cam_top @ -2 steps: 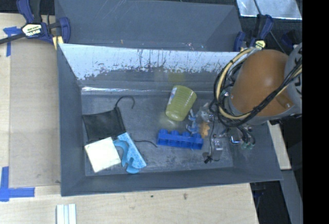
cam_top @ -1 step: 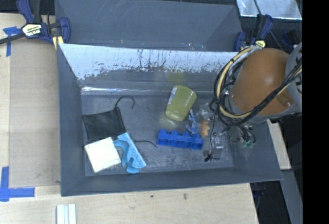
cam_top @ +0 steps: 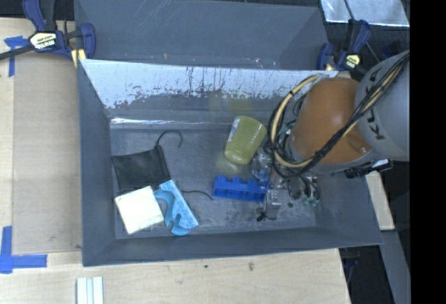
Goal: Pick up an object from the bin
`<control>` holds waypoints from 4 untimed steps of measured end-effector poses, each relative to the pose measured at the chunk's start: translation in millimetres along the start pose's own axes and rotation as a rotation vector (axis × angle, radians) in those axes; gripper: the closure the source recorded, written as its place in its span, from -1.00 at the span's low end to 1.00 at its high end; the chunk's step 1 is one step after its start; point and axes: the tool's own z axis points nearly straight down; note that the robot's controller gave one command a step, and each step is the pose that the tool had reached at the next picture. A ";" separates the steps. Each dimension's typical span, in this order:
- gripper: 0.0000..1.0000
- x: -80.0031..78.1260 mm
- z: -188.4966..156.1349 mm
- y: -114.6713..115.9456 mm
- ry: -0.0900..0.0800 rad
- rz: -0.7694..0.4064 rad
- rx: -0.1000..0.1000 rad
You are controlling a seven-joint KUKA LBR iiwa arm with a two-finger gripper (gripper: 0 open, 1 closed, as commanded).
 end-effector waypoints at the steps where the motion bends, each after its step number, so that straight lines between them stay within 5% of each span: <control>1: -1.00 3.5 20.0 5.4 0.004 0.011 0.000; 2: -1.00 -0.9 1.5 15.6 -0.004 0.086 0.000; 3: -1.00 -0.7 29.3 23.5 0.001 0.092 0.001; 4: 1.00 1.3 31.7 32.5 -0.006 0.195 0.000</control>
Offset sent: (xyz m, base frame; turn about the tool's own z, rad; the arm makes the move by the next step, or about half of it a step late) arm 0.0019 0.0162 -0.0016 0.0855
